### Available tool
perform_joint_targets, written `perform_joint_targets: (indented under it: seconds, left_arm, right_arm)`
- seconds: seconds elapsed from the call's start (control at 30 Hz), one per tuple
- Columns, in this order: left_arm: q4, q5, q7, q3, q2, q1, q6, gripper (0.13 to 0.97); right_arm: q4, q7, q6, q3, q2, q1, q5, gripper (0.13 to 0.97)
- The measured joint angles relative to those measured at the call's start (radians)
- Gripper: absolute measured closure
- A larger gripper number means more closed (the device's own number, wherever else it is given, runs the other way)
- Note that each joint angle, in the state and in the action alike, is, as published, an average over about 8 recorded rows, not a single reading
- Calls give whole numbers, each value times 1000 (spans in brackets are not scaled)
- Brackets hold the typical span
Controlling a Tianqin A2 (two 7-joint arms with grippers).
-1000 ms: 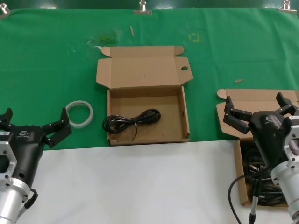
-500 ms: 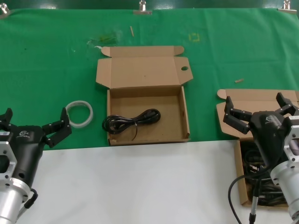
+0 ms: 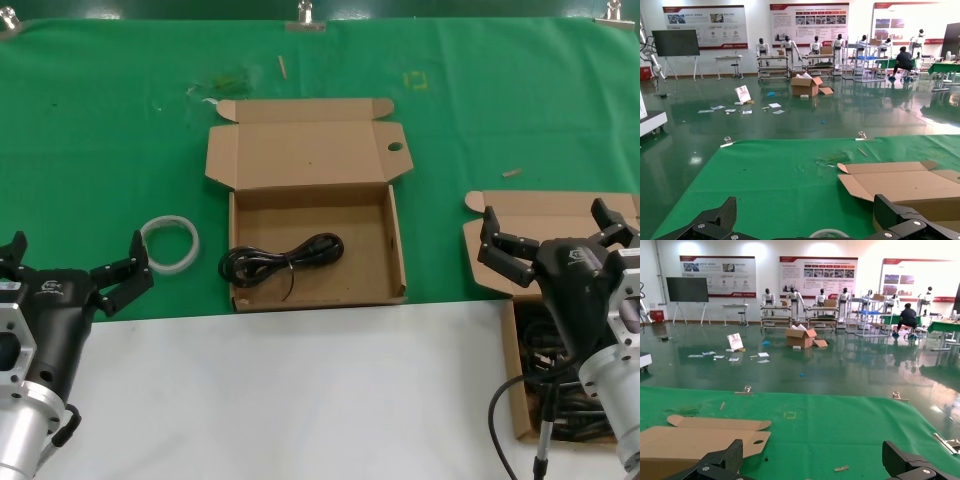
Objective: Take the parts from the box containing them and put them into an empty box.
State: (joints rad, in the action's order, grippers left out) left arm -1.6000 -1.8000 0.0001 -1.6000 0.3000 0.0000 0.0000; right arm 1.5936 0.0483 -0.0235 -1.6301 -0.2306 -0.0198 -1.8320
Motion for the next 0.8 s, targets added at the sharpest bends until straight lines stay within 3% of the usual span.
perform_joint_targets:
  seconds: [0.8]
  left_arm:
    - [0,0,0,0,0,0,0,132]
  right_arm:
    - [0,0,0,0,0,0,0,129]
